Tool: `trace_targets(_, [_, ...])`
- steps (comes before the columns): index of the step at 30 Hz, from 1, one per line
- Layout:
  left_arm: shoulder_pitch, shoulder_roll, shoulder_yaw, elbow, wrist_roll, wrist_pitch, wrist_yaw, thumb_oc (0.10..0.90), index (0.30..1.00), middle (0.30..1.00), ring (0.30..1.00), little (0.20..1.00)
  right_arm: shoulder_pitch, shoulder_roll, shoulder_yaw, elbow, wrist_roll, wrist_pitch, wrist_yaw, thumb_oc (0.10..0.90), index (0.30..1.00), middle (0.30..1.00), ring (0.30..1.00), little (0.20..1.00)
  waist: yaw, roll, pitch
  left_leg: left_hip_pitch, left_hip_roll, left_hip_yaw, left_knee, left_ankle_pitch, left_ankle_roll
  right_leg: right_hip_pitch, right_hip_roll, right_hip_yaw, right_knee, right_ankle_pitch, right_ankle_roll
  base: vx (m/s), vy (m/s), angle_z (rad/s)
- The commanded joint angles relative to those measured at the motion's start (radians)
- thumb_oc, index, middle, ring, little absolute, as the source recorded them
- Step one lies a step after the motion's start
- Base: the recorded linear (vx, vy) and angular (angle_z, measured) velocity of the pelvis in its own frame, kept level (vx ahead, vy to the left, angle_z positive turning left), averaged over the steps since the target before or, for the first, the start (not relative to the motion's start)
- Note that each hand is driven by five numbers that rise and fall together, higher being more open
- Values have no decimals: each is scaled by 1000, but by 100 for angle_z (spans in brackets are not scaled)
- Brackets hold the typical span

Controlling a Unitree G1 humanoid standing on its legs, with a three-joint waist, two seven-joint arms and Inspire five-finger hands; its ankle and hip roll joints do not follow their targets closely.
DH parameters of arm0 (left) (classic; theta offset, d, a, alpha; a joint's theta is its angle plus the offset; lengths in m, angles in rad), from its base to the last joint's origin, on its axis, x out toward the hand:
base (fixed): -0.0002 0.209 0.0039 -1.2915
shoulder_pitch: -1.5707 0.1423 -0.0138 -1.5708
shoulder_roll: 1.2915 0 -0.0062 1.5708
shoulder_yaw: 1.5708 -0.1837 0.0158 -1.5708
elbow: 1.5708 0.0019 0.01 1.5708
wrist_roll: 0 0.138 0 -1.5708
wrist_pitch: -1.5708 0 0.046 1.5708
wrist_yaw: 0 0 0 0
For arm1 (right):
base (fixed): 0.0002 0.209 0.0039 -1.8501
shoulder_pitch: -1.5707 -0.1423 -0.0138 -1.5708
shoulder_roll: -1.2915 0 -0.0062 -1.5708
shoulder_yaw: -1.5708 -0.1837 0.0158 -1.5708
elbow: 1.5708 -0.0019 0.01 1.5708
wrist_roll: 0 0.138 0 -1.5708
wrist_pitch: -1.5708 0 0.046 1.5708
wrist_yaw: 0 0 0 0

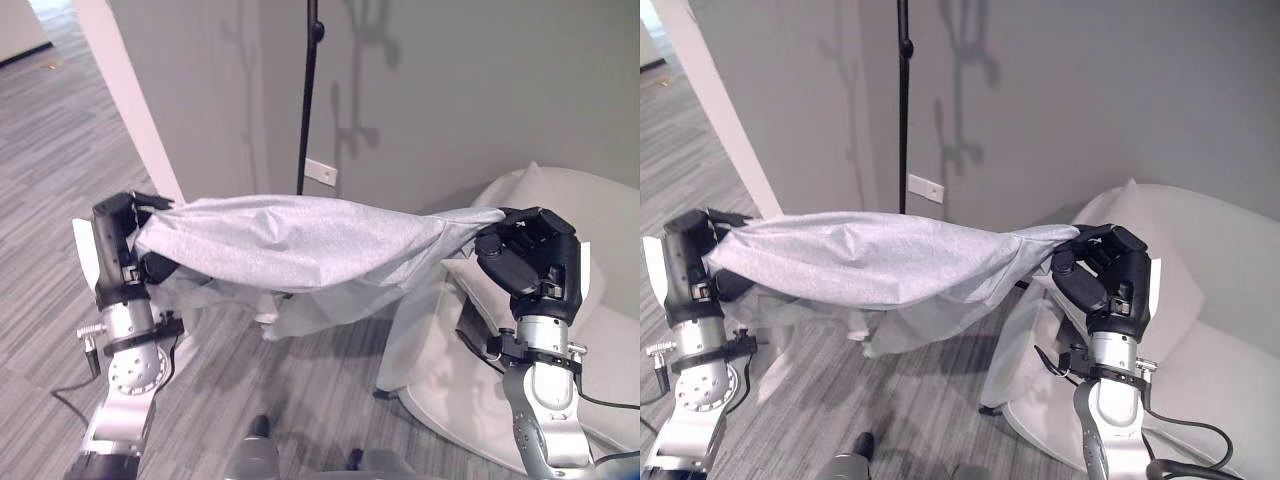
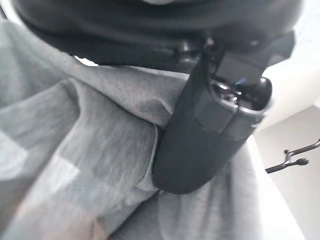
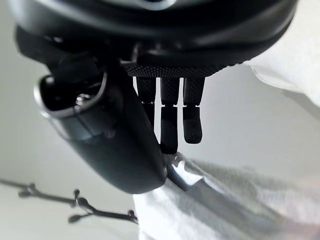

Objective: Hang the clothes on the sofa on the clothes rack.

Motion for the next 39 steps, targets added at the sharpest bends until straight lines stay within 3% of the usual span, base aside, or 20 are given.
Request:
trace_targets(1, [5, 19, 25, -144, 81, -108, 48, 400, 300, 300, 300, 300, -29, -31, -64, -127, -29, -126, -13, 400, 300, 300, 300, 300, 3, -18, -139, 236, -187, 9, -90, -171, 118, -58, 23, -108, -253, 311, -49, 10, -3, 53])
trace_targets(4, [33, 14, 36, -151, 75, -109, 59, 400, 300, 300, 300, 300, -51, -34, -40, -97, -33, -120, -26, 400, 300, 300, 300, 300, 12, -13, -172, 265, -158, 32, -71, -213, 109, -30, 20, -118, -257, 305, -54, 301, -30, 27])
trace_targets(5, [35, 10, 68, -133, 63, -111, 74, 400, 300, 300, 300, 300, -107, -61, 8, -61, -56, -108, -22, 400, 300, 300, 300, 300, 47, -11, -178, 148, -143, 122, 221, -207, 61, 80, 18, -102, -355, 301, -65, 370, -57, -2])
trace_targets(6, [9, 18, 76, -125, 73, -112, 88, 400, 300, 300, 300, 300, -142, -80, 15, -34, -88, -102, -48, 400, 300, 300, 300, 300, 62, -11, -162, 58, -137, 142, 381, -197, 48, 99, 16, -103, -387, 314, -76, 253, -48, -41])
trace_targets(10, [-55, 56, 92, -95, 135, -111, 124, 400, 300, 300, 300, 300, -214, -122, -8, -9, -232, -71, -142, 400, 300, 300, 300, 300, 83, -16, -145, -114, -104, 176, 578, -140, 67, 138, 2, -89, -400, 279, -99, 70, 18, -9])
trace_targets(12, [-107, 84, 90, -68, 186, -102, 149, 400, 300, 300, 300, 300, -272, -134, -23, 15, -284, -64, -197, 400, 300, 300, 300, 300, 98, -10, -145, -163, -115, 168, 522, -183, 74, 153, -6, -75, -400, 258, -97, 151, 116, 19])
trace_targets(14, [-178, 112, 74, -41, 223, -85, 172, 400, 300, 300, 300, 300, -346, -158, -22, 66, -355, -49, -250, 400, 300, 300, 300, 300, 117, -10, -152, -146, -166, 130, 354, -184, 75, 157, -15, -55, -400, 254, -90, 221, 191, 4])
trace_targets(15, [-209, 137, 69, -34, 243, -72, 178, 400, 300, 300, 300, 300, -380, -172, -21, 87, -378, -38, -271, 400, 300, 300, 300, 300, 126, 3, -164, -140, -190, 86, 256, -161, 66, 170, -2, -39, -400, 240, -89, 271, 194, -9])
trace_targets(16, [-255, 168, 60, -18, 262, -60, 188, 400, 300, 300, 300, 300, -431, -190, -17, 115, -402, -24, -303, 400, 300, 300, 300, 300, 134, 10, -169, -151, -210, 47, 151, -81, 56, 181, 9, -25, -400, 233, -92, 202, 120, -3])
trace_targets(17, [-259, 169, 59, -14, 263, -61, 190, 400, 300, 300, 300, 300, -436, -191, -16, 119, -403, -25, -305, 400, 300, 300, 300, 300, 133, 7, -166, -144, -211, 46, 134, -70, 56, 181, 6, -26, -400, 233, -93, 266, 112, -33])
trace_targets(18, [-323, 209, 40, 11, 275, -44, 195, 400, 300, 300, 300, 300, -505, -213, -3, 163, -445, 13, -349, 400, 300, 300, 300, 300, 145, 27, -173, -197, -237, 17, 28, -1, 42, 224, 32, 1, -400, 197, -104, 193, 57, -21])
trace_targets(19, [-336, 211, 36, 19, 276, -42, 197, 400, 300, 300, 300, 300, -517, -214, 0, 171, -450, 16, -356, 400, 300, 300, 300, 300, 146, 24, -169, -191, -236, 16, 11, 7, 41, 222, 30, 2, -400, 195, -105, 352, 110, -43])
trace_targets(20, [-397, 238, 4, 51, 293, -28, 204, 400, 300, 300, 300, 300, -588, -231, 19, 218, -507, 57, -409, 400, 300, 300, 300, 300, 161, 36, -169, -231, -251, 8, -41, 63, 25, 259, 50, 27, -400, 167, -116, 165, 41, -30])
trace_targets(23, [-466, 257, -32, 96, 306, -2, 210, 400, 300, 300, 300, 300, -668, -247, 41, 270, -561, 114, -454, 400, 300, 300, 300, 300, 180, 44, -171, -236, -250, 10, -47, 85, 26, 295, 49, 53, -400, 143, -119, 249, 165, -68])
trace_targets(25, [-553, 310, -84, 151, 339, 19, 195, 400, 300, 300, 300, 300, -745, -290, 43, 355, -650, 208, -489, 400, 300, 300, 300, 300, 189, 43, -231, -171, -226, -11, -18, 123, 42, 333, 7, 79, -357, 108, -93, 404, 328, -65])
trace_targets(30, [-631, 341, -131, 207, 340, 46, 190, 400, 300, 300, 300, 300, -828, -314, 57, 445, -669, 265, -507, 400, 300, 300, 300, 300, 192, 12, -269, -73, -224, 19, -23, 85, 76, 320, -52, 91, -205, 92, -49, 310, 204, -51])
trace_targets(34, [-673, 351, -173, 209, 371, 57, 156, 400, 300, 300, 300, 300, -892, -334, 81, 498, -697, 312, -491, 400, 300, 300, 300, 300, 176, 38, -237, 39, -212, 48, -24, 37, 122, 226, -104, 62, 130, 266, -6, 161, 205, -45])
trace_targets(35, [-679, 352, -174, 213, 372, 57, 157, 400, 300, 300, 300, 300, -898, -335, 83, 500, -697, 314, -491, 400, 300, 300, 300, 300, 177, 39, -226, 45, -213, 49, -26, 39, 122, 219, -105, 66, 155, 257, -6, 91, 234, -23])
trace_targets(36, [-703, 355, -211, 222, 412, 73, 152, 400, 300, 300, 300, 300, -902, -328, 78, 503, -709, 318, -506, 400, 300, 300, 300, 300, 158, 66, -209, 98, -197, 46, -37, 14, 135, 160, -122, 9, 289, 271, -13, 86, 223, -6])
trace_targets(39, [-711, 341, -211, 207, 454, 87, 144, 400, 300, 300, 300, 300, -894, -334, 53, 511, -723, 335, -507, 400, 300, 300, 300, 300, 145, 66, -205, 144, -176, 52, -57, -12, 133, 92, -198, -97, 273, 228, -17, 121, 98, 10])
